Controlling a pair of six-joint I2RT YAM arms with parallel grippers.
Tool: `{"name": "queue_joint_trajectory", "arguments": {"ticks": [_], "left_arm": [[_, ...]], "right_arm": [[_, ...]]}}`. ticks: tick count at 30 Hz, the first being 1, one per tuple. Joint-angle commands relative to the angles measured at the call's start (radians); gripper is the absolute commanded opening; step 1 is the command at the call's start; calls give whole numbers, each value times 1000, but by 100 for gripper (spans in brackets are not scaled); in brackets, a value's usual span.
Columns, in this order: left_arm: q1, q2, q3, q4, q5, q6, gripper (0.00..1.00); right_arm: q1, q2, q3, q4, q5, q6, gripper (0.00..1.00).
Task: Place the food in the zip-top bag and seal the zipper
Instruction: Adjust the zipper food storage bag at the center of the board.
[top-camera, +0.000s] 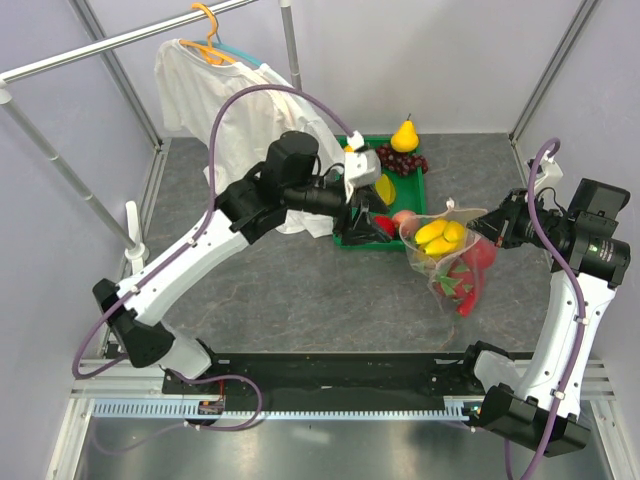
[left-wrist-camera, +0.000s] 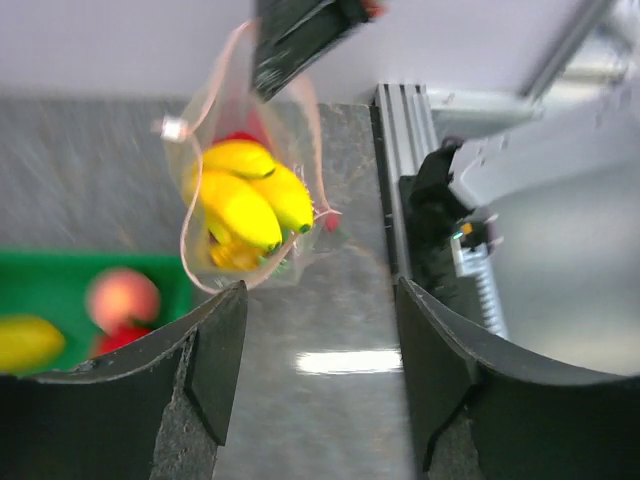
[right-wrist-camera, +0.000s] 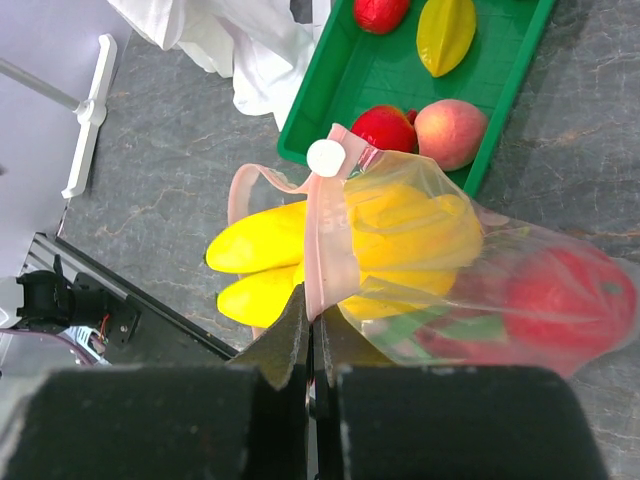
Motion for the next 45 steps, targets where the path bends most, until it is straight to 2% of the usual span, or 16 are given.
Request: {"name": "queue_joint_trajectory", "arguments": {"ticks": [1, 2, 5, 6, 9, 14, 19, 31, 41, 43, 45], "left_arm": [[-55, -36, -63, -29, 101, 575, 66], [-72, -44, -80, -21, 80, 636, 65], [-138, -65, -199, 52, -24, 684, 56], [-160, -87, -286, 151, -37, 693, 55], [-187, -101, -392, 288, -59, 770, 50], [-207, -79, -456, 436, -77, 868, 42], [-222, -44, -492, 585, -152, 890, 41], [-217, 73, -433, 599, -236, 1006, 45], [-205, 74, -433, 635, -241, 988, 49], [-199, 82, -404, 614, -227, 971, 48], [-191, 94, -372, 562, -189, 971, 39]], "right_arm": [[1, -12, 58, 60, -63, 10, 0], [1, -12, 55, 62, -60, 13, 0], [1, -10, 53, 65, -63, 14, 0], [1, -9, 52, 65, -65, 13, 0], [1, -4, 53, 66, -63, 13, 0], [1, -4, 46, 71, -63, 17, 0], [1, -7, 36, 77, -74, 20, 0], [1, -4, 35, 77, -80, 16, 0], [1, -9, 35, 73, -85, 5, 0], [1, -9, 35, 71, -85, -1, 0], [1, -9, 36, 71, -85, -1, 0]]}}
